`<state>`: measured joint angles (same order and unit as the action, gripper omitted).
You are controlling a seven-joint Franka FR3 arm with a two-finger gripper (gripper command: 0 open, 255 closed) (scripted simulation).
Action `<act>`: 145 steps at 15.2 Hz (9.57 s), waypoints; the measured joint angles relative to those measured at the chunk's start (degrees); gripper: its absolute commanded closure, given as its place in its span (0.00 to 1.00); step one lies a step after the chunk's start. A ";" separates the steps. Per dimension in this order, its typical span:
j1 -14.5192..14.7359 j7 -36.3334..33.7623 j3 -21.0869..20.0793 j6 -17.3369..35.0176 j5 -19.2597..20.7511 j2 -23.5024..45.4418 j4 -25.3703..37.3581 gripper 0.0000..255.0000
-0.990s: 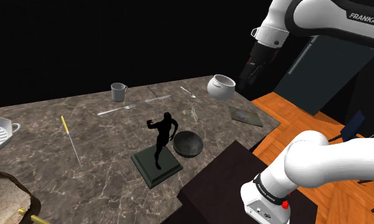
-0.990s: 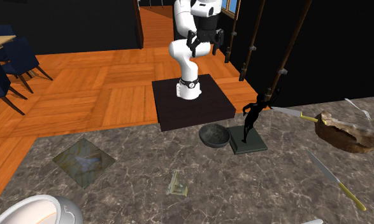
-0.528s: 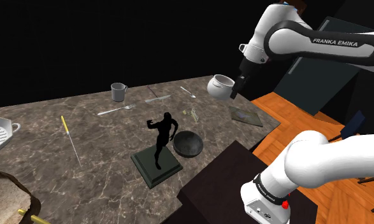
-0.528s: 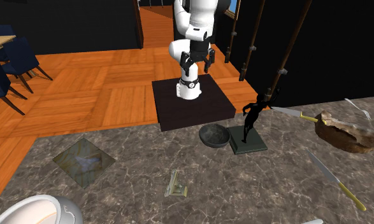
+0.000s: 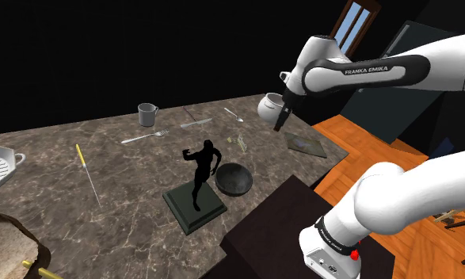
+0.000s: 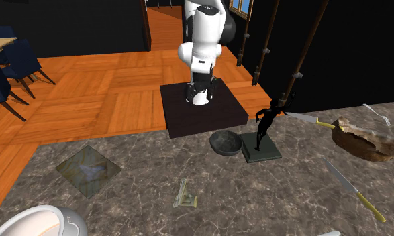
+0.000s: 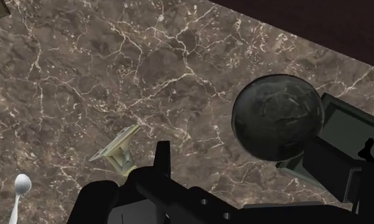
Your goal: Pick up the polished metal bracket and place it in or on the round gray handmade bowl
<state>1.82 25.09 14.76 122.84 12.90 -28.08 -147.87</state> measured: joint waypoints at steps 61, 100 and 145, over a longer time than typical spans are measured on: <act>-31.13 67.88 -21.28 23.67 -31.44 75.67 49.45 0.00; -30.25 63.04 -19.78 18.17 -31.52 66.71 46.28 0.00; -31.21 73.01 -21.19 5.58 -24.06 87.79 72.59 0.00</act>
<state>-29.38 98.10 -6.43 128.43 -11.16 59.71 -75.28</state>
